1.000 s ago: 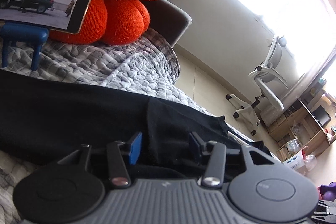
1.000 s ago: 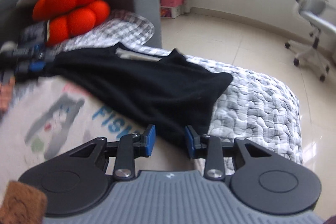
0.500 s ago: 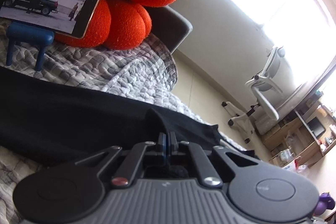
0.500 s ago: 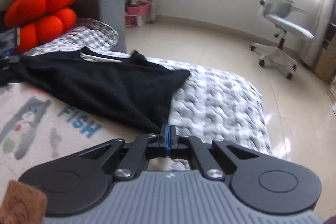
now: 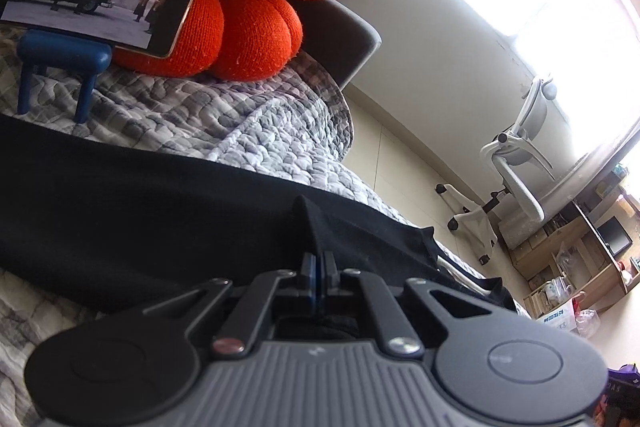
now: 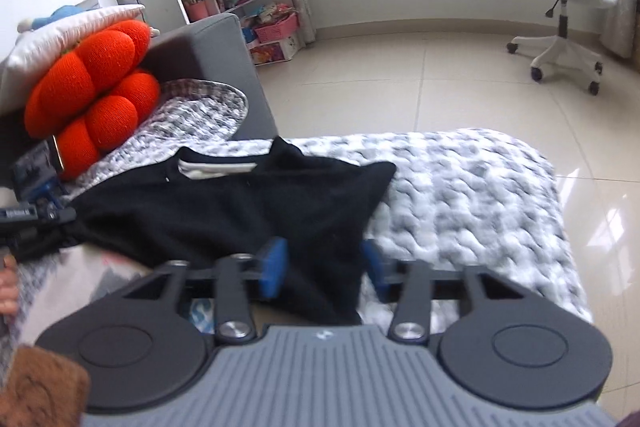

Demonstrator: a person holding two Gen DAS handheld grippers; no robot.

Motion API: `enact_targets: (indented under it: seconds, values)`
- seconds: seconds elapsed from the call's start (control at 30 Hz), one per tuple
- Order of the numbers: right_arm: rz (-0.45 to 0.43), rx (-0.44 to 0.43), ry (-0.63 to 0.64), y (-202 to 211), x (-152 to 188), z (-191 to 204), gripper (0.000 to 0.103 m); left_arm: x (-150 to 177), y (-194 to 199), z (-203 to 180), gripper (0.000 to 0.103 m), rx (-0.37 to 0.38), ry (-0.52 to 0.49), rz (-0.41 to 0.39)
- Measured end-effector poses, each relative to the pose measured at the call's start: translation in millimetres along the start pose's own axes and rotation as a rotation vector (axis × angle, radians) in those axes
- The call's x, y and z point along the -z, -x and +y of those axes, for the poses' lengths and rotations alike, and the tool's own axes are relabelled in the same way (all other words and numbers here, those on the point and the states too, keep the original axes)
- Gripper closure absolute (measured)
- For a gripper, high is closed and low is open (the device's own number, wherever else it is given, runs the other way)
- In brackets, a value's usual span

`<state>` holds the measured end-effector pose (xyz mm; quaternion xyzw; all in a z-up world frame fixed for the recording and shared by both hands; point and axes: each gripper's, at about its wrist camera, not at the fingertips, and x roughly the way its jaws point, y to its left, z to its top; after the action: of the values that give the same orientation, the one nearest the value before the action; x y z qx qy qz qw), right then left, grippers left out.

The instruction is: Fold clothes

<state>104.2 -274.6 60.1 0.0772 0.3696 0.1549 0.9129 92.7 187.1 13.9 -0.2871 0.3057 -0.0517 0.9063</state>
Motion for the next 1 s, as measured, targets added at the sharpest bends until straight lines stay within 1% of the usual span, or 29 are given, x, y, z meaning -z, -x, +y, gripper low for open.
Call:
enact_targets:
  seconds: [0.07,0.2,0.23,0.27,0.3,0.33,0.4,0.53,0.63,0.7,0.73,0.77,0.8,0.87,0.9,0.93,1.0]
  values:
    - [0.006,-0.031,-0.016,-5.1,-9.9,0.9,0.049,0.1,-0.4,0.0,0.101,-0.002,-0.002,0.001]
    - [0.053,-0.056,-0.073,-31.4,-23.2,-6.1,0.049,0.6,-1.4,0.2,0.101,-0.003,-0.006,0.003]
    - [0.059,-0.049,-0.064,-36.2,-24.3,-6.3,0.052,0.7,-1.5,0.2,0.101,-0.003,-0.007,0.004]
    - [0.063,-0.037,-0.047,-40.4,-24.9,-5.7,0.06,0.8,-1.7,0.3,0.101,-0.003,-0.008,0.005]
    - [0.064,-0.013,-0.018,-43.8,-24.8,-3.8,0.087,0.9,-1.9,0.3,0.101,-0.003,-0.009,0.005]
    - [0.063,0.003,0.004,-45.1,-23.9,-3.2,0.102,1.0,-2.1,0.3,0.101,-0.003,-0.01,0.006]
    - [0.057,0.025,0.041,-46.5,-21.7,-3.2,0.103,0.9,-1.9,0.5,0.101,-0.001,-0.01,0.006]
    - [0.009,0.056,0.104,-31.9,-24.3,-1.6,0.103,-1.3,2.9,-0.1,0.101,0.02,0.005,-0.006]
    - [0.019,0.093,0.118,-34.5,-25.3,-7.8,0.103,-2.4,8.1,-2.2,0.101,0.042,0.014,-0.02]
    - [0.04,0.109,0.126,-40.4,-23.2,-11.6,0.103,-1.1,4.8,-3.1,0.101,0.017,0.001,-0.004]
    - [0.046,0.095,0.125,-42.9,-20.9,-12.7,0.103,-1.1,3.0,-2.0,0.101,0.004,0.001,0.003]
    - [0.038,0.078,0.111,-41.5,-20.0,-14.2,0.1,-1.0,1.2,-1.0,0.101,-0.009,0.001,0.011]
    - [0.027,0.054,0.079,-38.4,-20.8,-16.9,0.089,-1.3,0.1,0.3,0.101,-0.017,0.004,0.016]
    - [0.015,0.013,0.01,-32.7,-23.8,-23.0,0.077,-3.1,1.4,3.8,0.101,-0.004,0.029,0.015]
    - [0.009,-0.002,-0.014,-30.3,-25.3,-25.1,0.06,-3.9,2.2,5.6,0.101,0.003,0.043,0.016]
    - [0.005,-0.004,-0.028,-28.5,-27.7,-25.1,0.057,-4.6,2.7,7.0,0.1,0.008,0.053,0.016]
    - [0.006,0.01,-0.038,-27.3,-31.8,-24.6,0.057,-4.9,2.9,7.8,0.1,0.009,0.059,0.016]
